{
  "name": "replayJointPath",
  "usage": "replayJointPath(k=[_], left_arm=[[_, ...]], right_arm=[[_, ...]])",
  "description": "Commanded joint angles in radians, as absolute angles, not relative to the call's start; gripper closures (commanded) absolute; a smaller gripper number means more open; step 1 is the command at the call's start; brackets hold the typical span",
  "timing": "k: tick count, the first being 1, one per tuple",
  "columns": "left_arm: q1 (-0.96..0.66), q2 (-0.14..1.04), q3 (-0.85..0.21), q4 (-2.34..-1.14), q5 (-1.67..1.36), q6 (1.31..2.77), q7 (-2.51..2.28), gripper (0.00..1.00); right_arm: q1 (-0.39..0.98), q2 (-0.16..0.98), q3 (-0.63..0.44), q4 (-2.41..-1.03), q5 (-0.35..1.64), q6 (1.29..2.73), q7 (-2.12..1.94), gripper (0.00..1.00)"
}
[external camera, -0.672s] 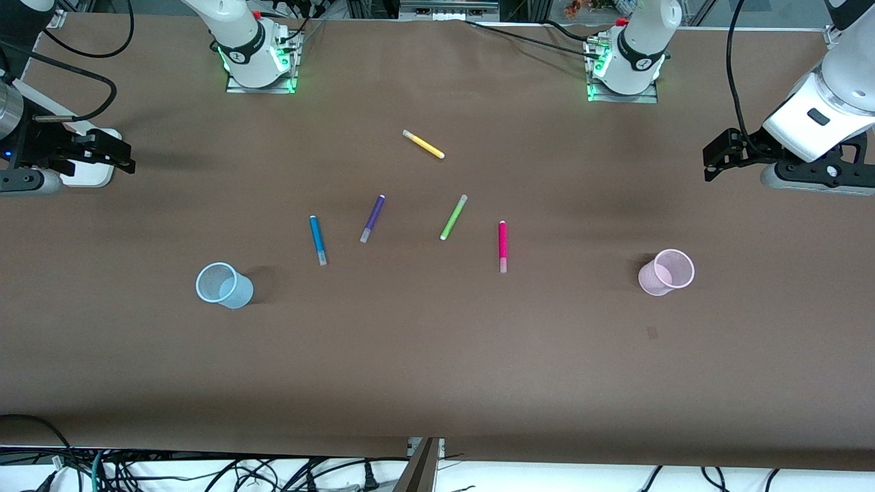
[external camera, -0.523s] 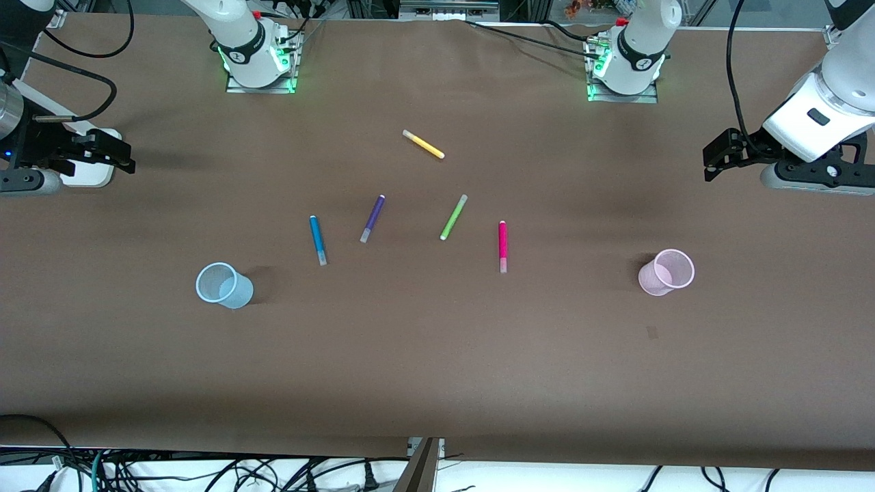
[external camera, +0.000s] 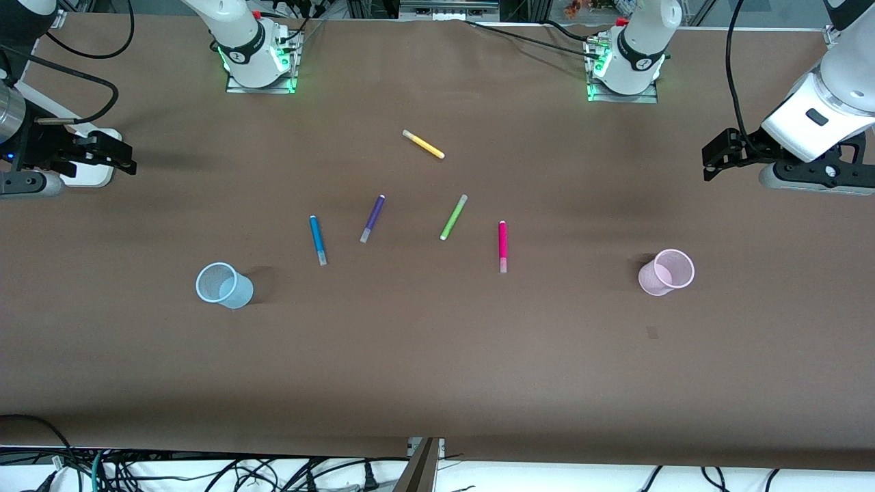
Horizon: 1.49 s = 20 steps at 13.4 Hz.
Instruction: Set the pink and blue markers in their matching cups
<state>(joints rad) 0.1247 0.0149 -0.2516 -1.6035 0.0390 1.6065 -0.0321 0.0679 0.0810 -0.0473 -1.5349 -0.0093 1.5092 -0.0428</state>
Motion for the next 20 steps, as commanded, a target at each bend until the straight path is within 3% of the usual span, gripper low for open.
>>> replayJointPath(k=[1, 5, 8, 11, 14, 20], left_arm=[[0.120, 0.034, -0.261, -1.582, -0.011, 1.588, -0.023, 0.00], [0.109, 0.107, -0.349, -1.585, -0.031, 1.635, -0.184, 0.00], [0.106, 0.227, -0.441, -1.591, -0.009, 1.709, -0.317, 0.00], [-0.006, 0.356, -0.451, -1.609, 0.061, 1.788, -0.481, 0.00], [-0.116, 0.484, -0.451, -1.609, 0.161, 1.851, -0.629, 0.00], [-0.178, 0.658, -0.446, -1.611, 0.166, 2.043, -0.739, 0.00]], right_arm=[[0.064, 0.104, -0.041, -1.509, -0.015, 1.508, -0.038, 0.00], [0.107, 0.196, -0.032, -1.509, -0.012, 1.512, -0.034, 0.00], [0.184, 0.256, -0.032, -1.509, -0.018, 1.539, -0.035, 0.00], [0.225, 0.339, -0.032, -1.511, -0.020, 1.606, -0.044, 0.00], [0.265, 0.434, -0.032, -1.531, -0.008, 1.741, -0.040, 0.00], [0.330, 0.534, -0.031, -1.693, -0.006, 2.127, -0.028, 0.00]])
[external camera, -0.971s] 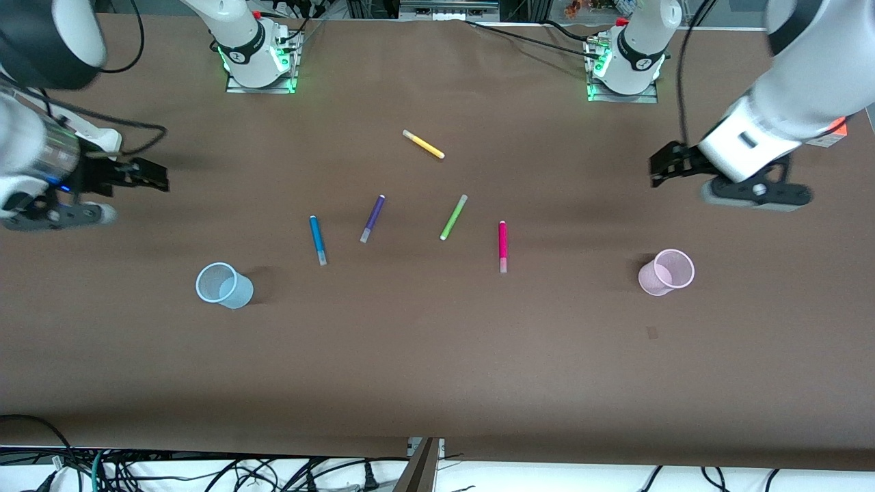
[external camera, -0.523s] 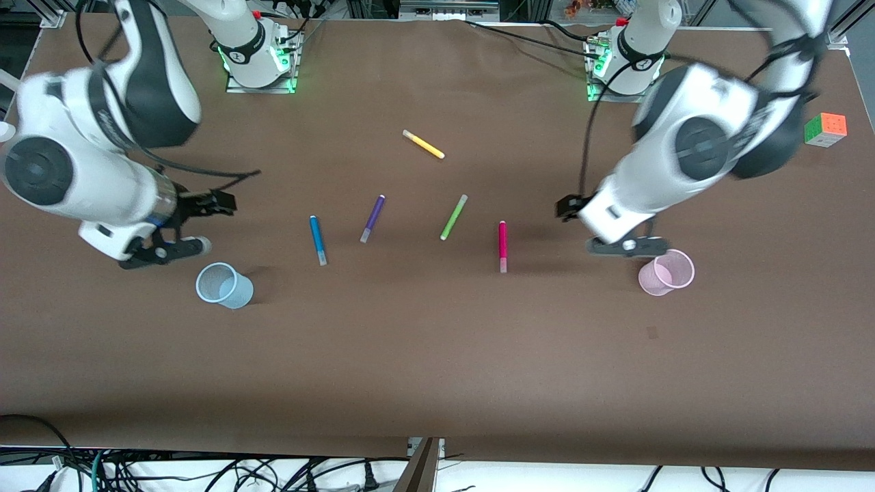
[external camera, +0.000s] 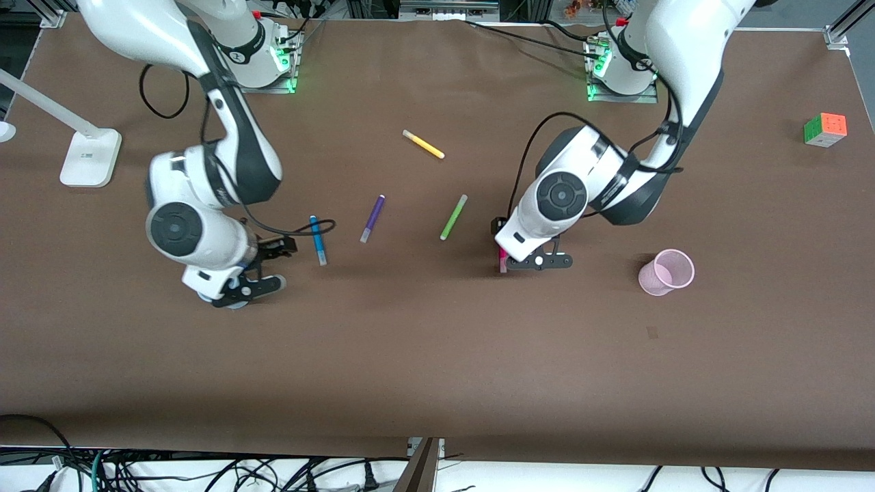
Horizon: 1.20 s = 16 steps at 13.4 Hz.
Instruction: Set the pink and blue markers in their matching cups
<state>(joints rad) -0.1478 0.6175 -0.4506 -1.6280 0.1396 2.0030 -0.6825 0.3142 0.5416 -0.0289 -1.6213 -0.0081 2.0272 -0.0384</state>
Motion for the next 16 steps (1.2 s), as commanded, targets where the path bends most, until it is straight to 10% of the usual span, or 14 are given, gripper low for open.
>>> replayJointPath(k=[1, 6, 16], left_arm=[[-0.184, 0.678, -0.445, -1.611, 0.167, 2.074, -0.742, 0.00], [-0.190, 0.712, -0.445, -1.686, 0.270, 2.210, -0.758, 0.00], [-0.189, 0.752, -0.436, -1.723, 0.307, 2.301, -0.790, 0.00]], right_arm=[[0.334, 0.540, -0.031, -1.728, -0.006, 2.184, -0.028, 0.00], [0.342, 0.561, -0.011, -1.877, -0.005, 2.431, -0.026, 0.00], [0.402, 0.603, -0.012, -1.876, -0.006, 2.444, -0.029, 0.00]])
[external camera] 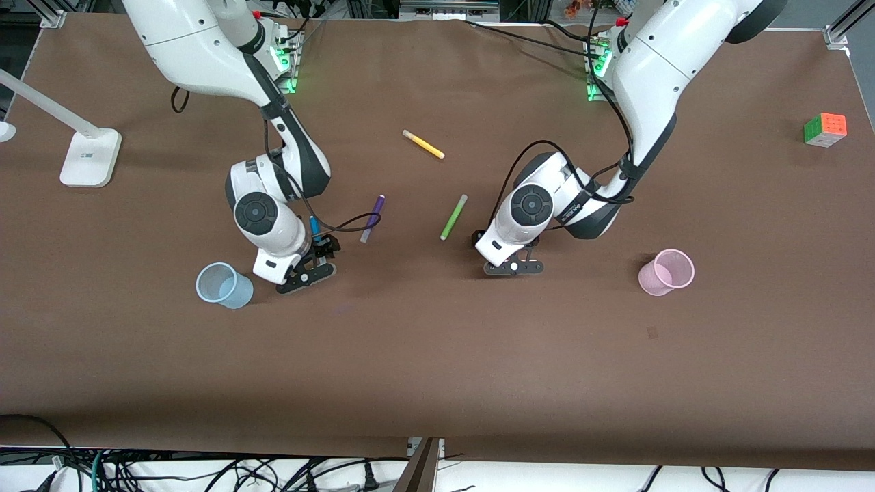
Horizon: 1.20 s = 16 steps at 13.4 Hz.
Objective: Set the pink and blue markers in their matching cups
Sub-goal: 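Grasp the blue marker with the right gripper while the left gripper grasps the pink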
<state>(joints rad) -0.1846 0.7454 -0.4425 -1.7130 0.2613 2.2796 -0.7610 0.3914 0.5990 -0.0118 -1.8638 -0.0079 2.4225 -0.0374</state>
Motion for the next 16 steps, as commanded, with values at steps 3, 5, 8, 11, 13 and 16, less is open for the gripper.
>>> replayJointPath(k=[3, 5, 8, 11, 13, 16], left_arm=[[-0.187, 0.758, -0.434, -1.723, 0.311, 2.303, -0.790, 0.00], [-0.187, 0.761, -0.433, -1.735, 0.311, 2.304, -0.790, 0.00], [-0.187, 0.759, -0.433, -1.740, 0.313, 2.310, -0.790, 0.10], [-0.189, 0.761, -0.433, -1.740, 0.353, 2.315, -0.790, 0.39], [-0.187, 0.759, -0.433, -1.740, 0.354, 2.315, -0.790, 0.62], [-0.175, 0.752, -0.436, -1.740, 0.353, 2.310, -0.813, 0.91]], right_arm=[[0.403, 0.620, -0.012, -1.876, -0.008, 2.464, -0.029, 0.02], [0.402, 0.624, -0.012, -1.876, -0.008, 2.465, -0.029, 0.17], [0.400, 0.623, -0.012, -1.873, -0.006, 2.459, -0.029, 0.52], [0.400, 0.623, -0.012, -1.871, -0.006, 2.457, -0.034, 0.62], [0.400, 0.620, -0.012, -1.871, -0.006, 2.454, -0.038, 0.75], [0.402, 0.606, -0.012, -1.850, -0.006, 2.454, -0.044, 0.89]])
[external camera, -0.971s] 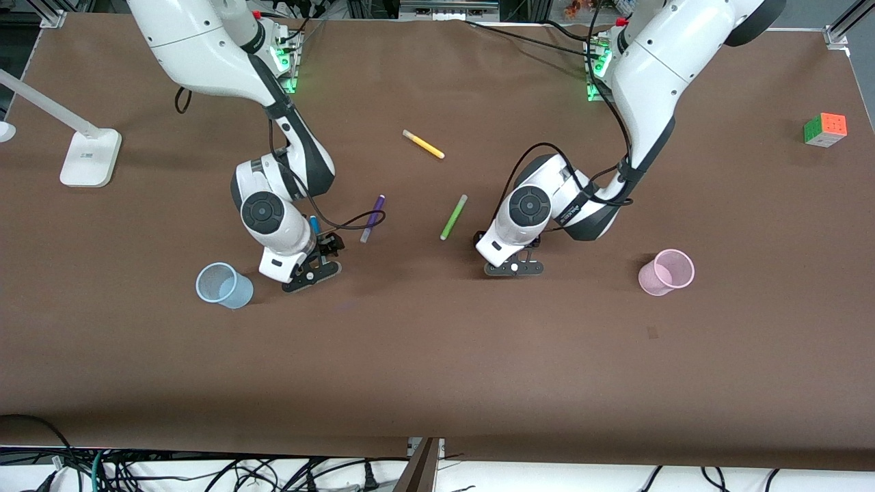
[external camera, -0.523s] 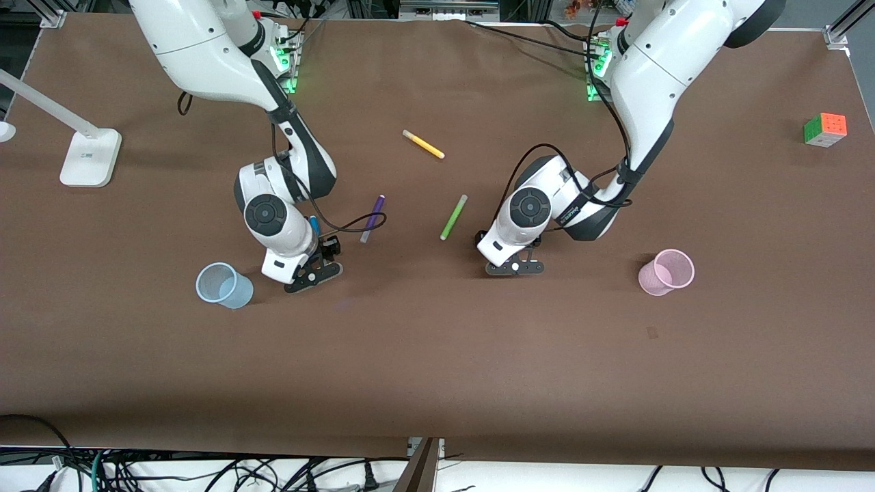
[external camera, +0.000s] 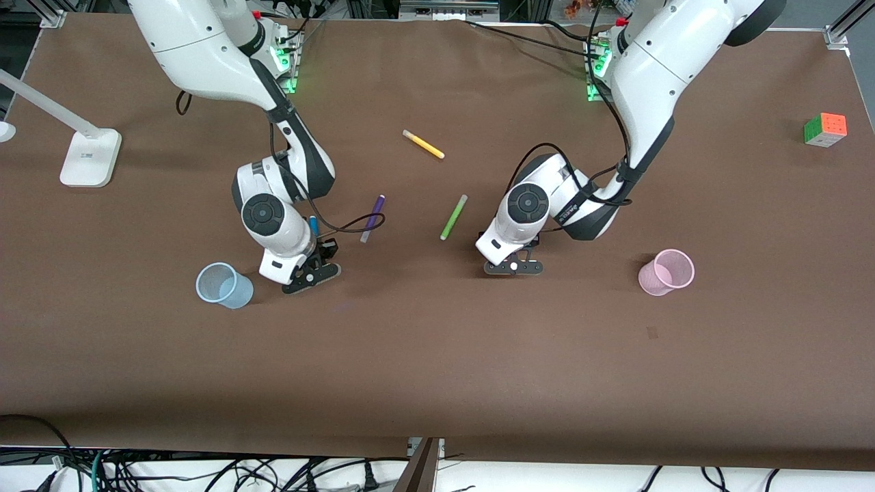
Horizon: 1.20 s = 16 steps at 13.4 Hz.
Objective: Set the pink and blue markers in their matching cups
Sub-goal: 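Grasp the blue marker with the right gripper while the left gripper grasps the pink, then carry the blue marker to the blue cup while the left gripper carries pink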
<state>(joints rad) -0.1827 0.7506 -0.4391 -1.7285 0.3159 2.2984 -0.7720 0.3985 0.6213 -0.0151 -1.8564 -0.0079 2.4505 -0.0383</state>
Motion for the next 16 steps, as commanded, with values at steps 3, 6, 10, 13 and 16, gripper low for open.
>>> replayJointPath(k=[3, 6, 10, 13, 16], left_arm=[[-0.176, 0.736, -0.436, -1.738, 0.354, 2.303, -0.859, 1.00], [-0.146, 0.697, -0.440, -1.730, 0.353, 2.264, -0.848, 1.00], [-0.095, 0.569, -0.475, -1.717, 0.339, 2.074, -0.787, 1.00], [-0.062, 0.479, -0.474, -1.709, 0.292, 1.990, -0.645, 1.00], [0.001, 0.419, -0.476, -1.642, 0.241, 1.870, -0.447, 1.00]], right_arm=[[0.400, 0.575, -0.012, -1.826, -0.009, 2.442, -0.048, 0.93], [0.397, 0.561, -0.015, -1.743, -0.014, 2.367, -0.067, 0.94], [0.368, 0.560, -0.020, -1.570, -0.003, 2.157, -0.271, 0.94], [0.333, 0.531, -0.021, -1.532, 0.041, 2.095, -0.556, 0.92], [0.267, 0.505, -0.025, -1.534, 0.153, 2.056, -0.820, 0.92]])
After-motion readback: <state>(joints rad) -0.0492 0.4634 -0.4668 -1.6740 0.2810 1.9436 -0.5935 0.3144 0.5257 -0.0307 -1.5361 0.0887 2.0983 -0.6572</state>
